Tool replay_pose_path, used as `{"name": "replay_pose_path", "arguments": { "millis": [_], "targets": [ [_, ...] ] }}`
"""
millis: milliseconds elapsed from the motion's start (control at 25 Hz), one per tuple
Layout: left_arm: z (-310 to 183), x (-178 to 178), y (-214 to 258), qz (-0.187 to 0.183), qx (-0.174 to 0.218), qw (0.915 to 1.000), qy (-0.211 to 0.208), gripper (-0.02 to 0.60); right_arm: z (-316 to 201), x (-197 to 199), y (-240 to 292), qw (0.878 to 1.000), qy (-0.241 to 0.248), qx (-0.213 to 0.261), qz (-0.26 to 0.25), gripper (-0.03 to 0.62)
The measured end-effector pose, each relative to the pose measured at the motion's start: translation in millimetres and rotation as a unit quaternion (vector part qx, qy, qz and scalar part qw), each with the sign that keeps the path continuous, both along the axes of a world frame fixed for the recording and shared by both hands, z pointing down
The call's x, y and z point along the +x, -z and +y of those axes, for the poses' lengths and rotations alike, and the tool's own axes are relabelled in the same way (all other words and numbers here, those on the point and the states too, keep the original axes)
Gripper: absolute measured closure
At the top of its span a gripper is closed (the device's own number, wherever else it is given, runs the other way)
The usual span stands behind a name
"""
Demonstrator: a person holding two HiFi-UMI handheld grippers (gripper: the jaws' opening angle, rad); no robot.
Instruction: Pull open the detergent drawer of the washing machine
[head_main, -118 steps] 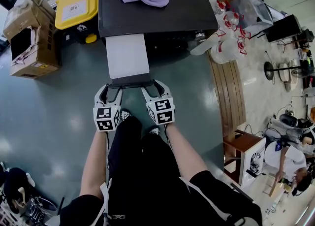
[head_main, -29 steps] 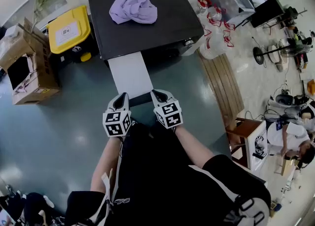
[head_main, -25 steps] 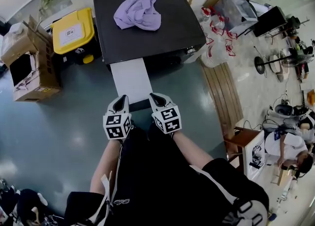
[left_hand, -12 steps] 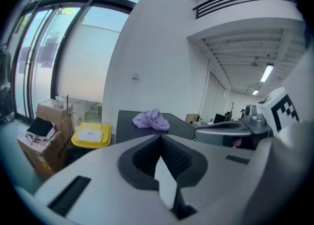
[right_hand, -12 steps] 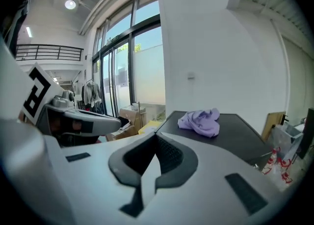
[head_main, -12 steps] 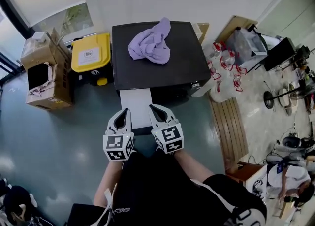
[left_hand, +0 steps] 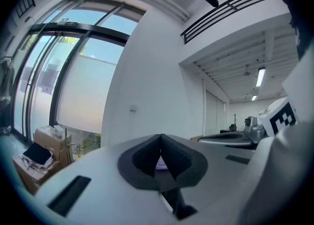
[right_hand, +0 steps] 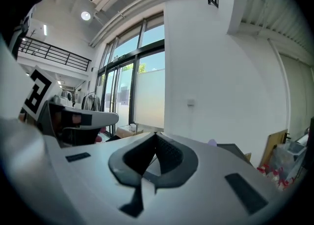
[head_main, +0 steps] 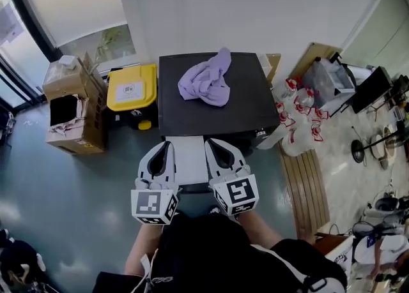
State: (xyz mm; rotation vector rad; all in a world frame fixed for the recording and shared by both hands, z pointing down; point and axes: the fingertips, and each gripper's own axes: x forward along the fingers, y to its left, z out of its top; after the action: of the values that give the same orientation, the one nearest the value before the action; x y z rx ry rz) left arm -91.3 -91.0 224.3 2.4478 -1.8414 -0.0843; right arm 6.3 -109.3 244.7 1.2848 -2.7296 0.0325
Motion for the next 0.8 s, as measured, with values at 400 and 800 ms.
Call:
{"name": "replay_pose_path", "arguments": {
  "millis": [400, 800],
  "targets": [
    [13.8, -14.7, 52.2, 0.000, 0.048, 0.9985, 0.025, 0.560, 2.5, 13.9, 50.8, 0.998, -0.016, 0.053, -0.017, 0.585],
    [18.5, -13.0, 51.8, -0.018, 0.051, 0.9979, 0.035, 0.560, 2.9, 30.6, 54.0, 0.997, -0.034, 0.063, -0.019, 0.585]
  ]
}}
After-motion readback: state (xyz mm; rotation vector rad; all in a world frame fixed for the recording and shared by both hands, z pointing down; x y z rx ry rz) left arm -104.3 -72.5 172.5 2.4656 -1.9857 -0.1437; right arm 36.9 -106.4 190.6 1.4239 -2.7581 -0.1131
